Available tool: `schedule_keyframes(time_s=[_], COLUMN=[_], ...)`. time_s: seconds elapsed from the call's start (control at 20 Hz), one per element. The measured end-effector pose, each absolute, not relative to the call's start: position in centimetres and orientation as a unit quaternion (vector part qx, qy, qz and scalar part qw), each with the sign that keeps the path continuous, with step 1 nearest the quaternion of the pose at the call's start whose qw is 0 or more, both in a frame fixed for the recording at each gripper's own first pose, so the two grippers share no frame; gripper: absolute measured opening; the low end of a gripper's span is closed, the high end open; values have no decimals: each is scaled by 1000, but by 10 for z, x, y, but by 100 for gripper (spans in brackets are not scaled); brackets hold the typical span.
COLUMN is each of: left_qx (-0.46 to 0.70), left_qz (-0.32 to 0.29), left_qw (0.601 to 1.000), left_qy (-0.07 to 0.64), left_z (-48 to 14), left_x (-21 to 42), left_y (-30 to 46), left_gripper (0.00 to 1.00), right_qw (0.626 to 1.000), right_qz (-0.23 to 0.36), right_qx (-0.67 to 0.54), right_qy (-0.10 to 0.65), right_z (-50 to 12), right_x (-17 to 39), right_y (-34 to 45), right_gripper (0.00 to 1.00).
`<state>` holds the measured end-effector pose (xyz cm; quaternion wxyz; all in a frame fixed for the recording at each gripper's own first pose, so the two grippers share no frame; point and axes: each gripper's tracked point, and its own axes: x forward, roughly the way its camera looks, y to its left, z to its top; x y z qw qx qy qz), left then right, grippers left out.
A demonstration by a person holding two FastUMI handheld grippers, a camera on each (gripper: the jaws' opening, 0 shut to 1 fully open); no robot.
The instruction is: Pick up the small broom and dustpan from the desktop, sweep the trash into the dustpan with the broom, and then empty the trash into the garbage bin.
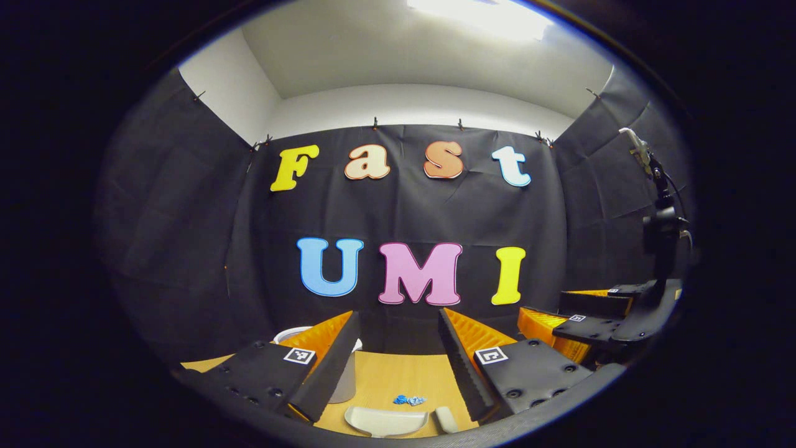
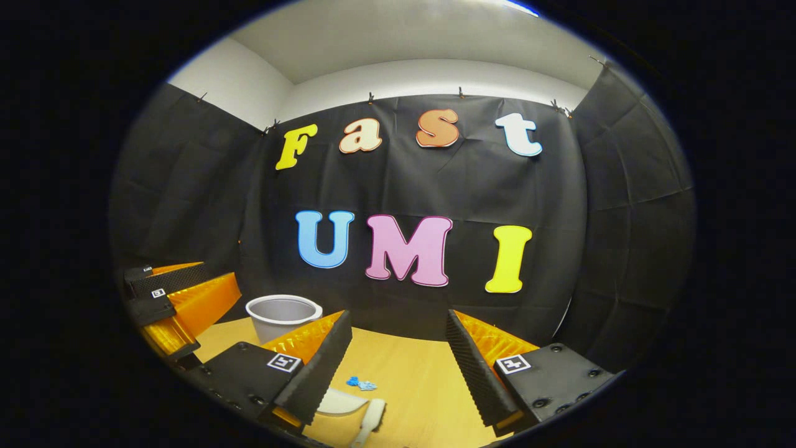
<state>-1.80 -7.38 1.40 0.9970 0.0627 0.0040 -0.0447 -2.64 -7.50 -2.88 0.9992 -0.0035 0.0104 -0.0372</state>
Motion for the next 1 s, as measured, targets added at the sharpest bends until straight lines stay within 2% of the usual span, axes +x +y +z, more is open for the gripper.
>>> schedule_keyframes(time_s=[0.05,0.1,0.25,0.45,0.6,0.8,1.0], left_qx=[62,56,35,62,66,51,6], left_qz=[-42,-40,-30,-24,-51,-130,-151], left_qw=[997,998,999,998,996,990,988], left_qy=[12,12,1,-17,-21,-2,27], left_z=[9,10,17,20,14,1,-10], left_x=[-19,-20,-21,-16,1,41,66], left_y=[-76,-79,-83,-82,-90,-107,-99], left_gripper=[80,76,76,79,80,80,80], right_qw=[999,999,1000,1000,1000,996,992], right_qz=[-34,-29,-10,0,-23,-90,-124], right_qx=[1,7,6,-1,0,-15,-24], right_qy=[17,21,26,7,4,19,16], right_z=[-34,-38,-45,-43,-37,-36,-31], right_x=[-24,-23,-14,-3,-6,-10,-5], right_y=[-79,-81,-81,-85,-95,-108,-104], right_gripper=[98,98,98,98,98,98,97])
